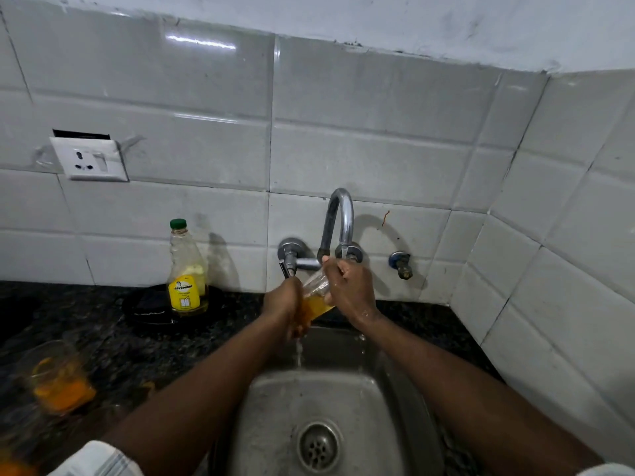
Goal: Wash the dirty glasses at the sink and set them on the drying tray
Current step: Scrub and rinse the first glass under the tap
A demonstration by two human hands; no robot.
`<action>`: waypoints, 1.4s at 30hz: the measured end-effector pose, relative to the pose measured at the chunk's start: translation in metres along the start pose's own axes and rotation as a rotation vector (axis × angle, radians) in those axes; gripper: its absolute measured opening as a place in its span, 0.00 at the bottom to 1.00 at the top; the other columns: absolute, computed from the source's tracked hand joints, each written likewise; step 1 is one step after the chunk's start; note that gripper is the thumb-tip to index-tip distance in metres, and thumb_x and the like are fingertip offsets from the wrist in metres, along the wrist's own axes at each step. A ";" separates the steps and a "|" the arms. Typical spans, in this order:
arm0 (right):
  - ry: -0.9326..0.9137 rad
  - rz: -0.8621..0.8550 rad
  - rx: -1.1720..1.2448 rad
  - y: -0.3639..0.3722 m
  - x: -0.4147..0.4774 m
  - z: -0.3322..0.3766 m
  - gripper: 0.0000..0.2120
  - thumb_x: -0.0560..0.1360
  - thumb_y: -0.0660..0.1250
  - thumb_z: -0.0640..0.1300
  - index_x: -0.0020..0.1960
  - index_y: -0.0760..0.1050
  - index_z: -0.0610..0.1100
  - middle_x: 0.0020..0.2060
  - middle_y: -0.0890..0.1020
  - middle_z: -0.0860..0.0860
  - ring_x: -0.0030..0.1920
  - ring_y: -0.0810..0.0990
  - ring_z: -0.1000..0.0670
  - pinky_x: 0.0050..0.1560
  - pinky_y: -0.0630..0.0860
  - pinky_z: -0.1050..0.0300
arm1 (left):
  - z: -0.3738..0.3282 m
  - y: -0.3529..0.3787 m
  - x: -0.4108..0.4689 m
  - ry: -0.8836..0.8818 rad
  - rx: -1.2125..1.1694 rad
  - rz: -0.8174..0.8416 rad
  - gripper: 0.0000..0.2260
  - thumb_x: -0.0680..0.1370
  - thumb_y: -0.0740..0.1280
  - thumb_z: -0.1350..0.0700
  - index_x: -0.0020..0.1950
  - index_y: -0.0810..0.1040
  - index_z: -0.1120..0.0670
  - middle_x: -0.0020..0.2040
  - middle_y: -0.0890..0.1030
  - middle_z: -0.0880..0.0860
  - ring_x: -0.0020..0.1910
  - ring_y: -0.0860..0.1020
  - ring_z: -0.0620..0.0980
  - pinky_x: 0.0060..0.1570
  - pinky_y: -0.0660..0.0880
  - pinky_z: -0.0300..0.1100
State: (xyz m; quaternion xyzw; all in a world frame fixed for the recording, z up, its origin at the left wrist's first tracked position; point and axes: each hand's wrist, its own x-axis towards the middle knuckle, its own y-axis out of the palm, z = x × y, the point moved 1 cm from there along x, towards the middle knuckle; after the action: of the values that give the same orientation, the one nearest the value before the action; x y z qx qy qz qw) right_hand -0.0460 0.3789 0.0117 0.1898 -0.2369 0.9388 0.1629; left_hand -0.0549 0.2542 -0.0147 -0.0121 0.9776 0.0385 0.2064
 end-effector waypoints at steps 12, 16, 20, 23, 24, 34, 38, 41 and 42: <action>0.115 -0.040 0.112 -0.005 -0.003 0.006 0.18 0.81 0.63 0.47 0.37 0.76 0.37 0.26 0.79 0.43 0.24 0.79 0.54 0.29 0.73 0.60 | -0.005 0.003 -0.005 0.247 0.063 -0.201 0.16 0.82 0.61 0.47 0.45 0.77 0.58 0.41 0.82 0.57 0.34 0.79 0.53 0.30 0.72 0.40; 0.194 -0.045 0.177 -0.003 -0.001 0.008 0.18 0.82 0.62 0.49 0.37 0.77 0.41 0.25 0.79 0.46 0.24 0.79 0.51 0.28 0.75 0.61 | 0.011 0.003 -0.008 0.836 0.086 -0.390 0.11 0.77 0.67 0.48 0.44 0.80 0.55 0.39 0.83 0.52 0.38 0.81 0.51 0.38 0.77 0.44; 0.076 -0.051 0.030 -0.005 0.000 0.010 0.18 0.81 0.63 0.49 0.35 0.76 0.43 0.27 0.80 0.48 0.28 0.80 0.50 0.28 0.75 0.61 | -0.008 -0.001 0.000 0.158 0.082 -0.173 0.17 0.80 0.64 0.44 0.47 0.79 0.58 0.41 0.83 0.59 0.32 0.79 0.53 0.27 0.72 0.39; 0.100 -0.044 0.017 -0.004 0.000 0.009 0.19 0.81 0.63 0.48 0.32 0.74 0.44 0.26 0.78 0.46 0.26 0.77 0.52 0.27 0.73 0.59 | -0.008 0.002 -0.009 0.115 0.009 -0.135 0.14 0.81 0.63 0.48 0.48 0.78 0.59 0.44 0.83 0.60 0.34 0.80 0.54 0.28 0.71 0.39; 0.162 -0.057 0.070 -0.002 0.001 0.008 0.19 0.81 0.63 0.48 0.34 0.76 0.41 0.27 0.79 0.44 0.26 0.78 0.51 0.29 0.75 0.56 | -0.001 0.003 -0.007 0.308 0.039 -0.254 0.13 0.81 0.63 0.49 0.48 0.79 0.59 0.44 0.83 0.59 0.37 0.80 0.53 0.30 0.71 0.39; 0.170 -0.039 0.127 0.000 -0.005 0.011 0.19 0.82 0.61 0.49 0.41 0.77 0.36 0.27 0.81 0.45 0.25 0.80 0.55 0.30 0.77 0.59 | -0.010 -0.004 0.007 0.094 0.037 -0.225 0.19 0.80 0.64 0.43 0.47 0.80 0.59 0.42 0.83 0.59 0.37 0.83 0.57 0.26 0.73 0.41; 0.312 -0.086 0.252 0.003 -0.003 0.010 0.17 0.82 0.60 0.49 0.40 0.77 0.42 0.25 0.80 0.47 0.26 0.80 0.50 0.35 0.79 0.54 | 0.011 -0.004 -0.005 0.855 0.170 -0.386 0.07 0.79 0.68 0.53 0.45 0.80 0.55 0.38 0.82 0.53 0.38 0.80 0.50 0.36 0.74 0.41; 0.187 -0.017 0.206 0.001 -0.008 0.013 0.17 0.82 0.60 0.49 0.41 0.77 0.39 0.28 0.81 0.42 0.27 0.81 0.48 0.32 0.79 0.55 | 0.001 -0.007 0.015 0.520 0.096 -0.342 0.14 0.78 0.66 0.47 0.41 0.80 0.57 0.37 0.82 0.55 0.34 0.79 0.53 0.35 0.75 0.42; 0.133 -0.008 0.170 0.000 -0.009 0.014 0.18 0.82 0.61 0.48 0.41 0.77 0.36 0.30 0.81 0.39 0.29 0.82 0.45 0.32 0.79 0.52 | -0.003 -0.009 0.018 0.268 0.045 -0.266 0.17 0.77 0.64 0.45 0.43 0.80 0.58 0.39 0.83 0.58 0.33 0.80 0.55 0.32 0.76 0.43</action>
State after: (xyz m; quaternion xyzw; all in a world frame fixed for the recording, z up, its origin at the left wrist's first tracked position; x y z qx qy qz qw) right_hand -0.0340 0.3700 0.0187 0.1413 -0.1444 0.9653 0.1654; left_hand -0.0723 0.2444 -0.0201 -0.1418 0.9867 -0.0132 0.0779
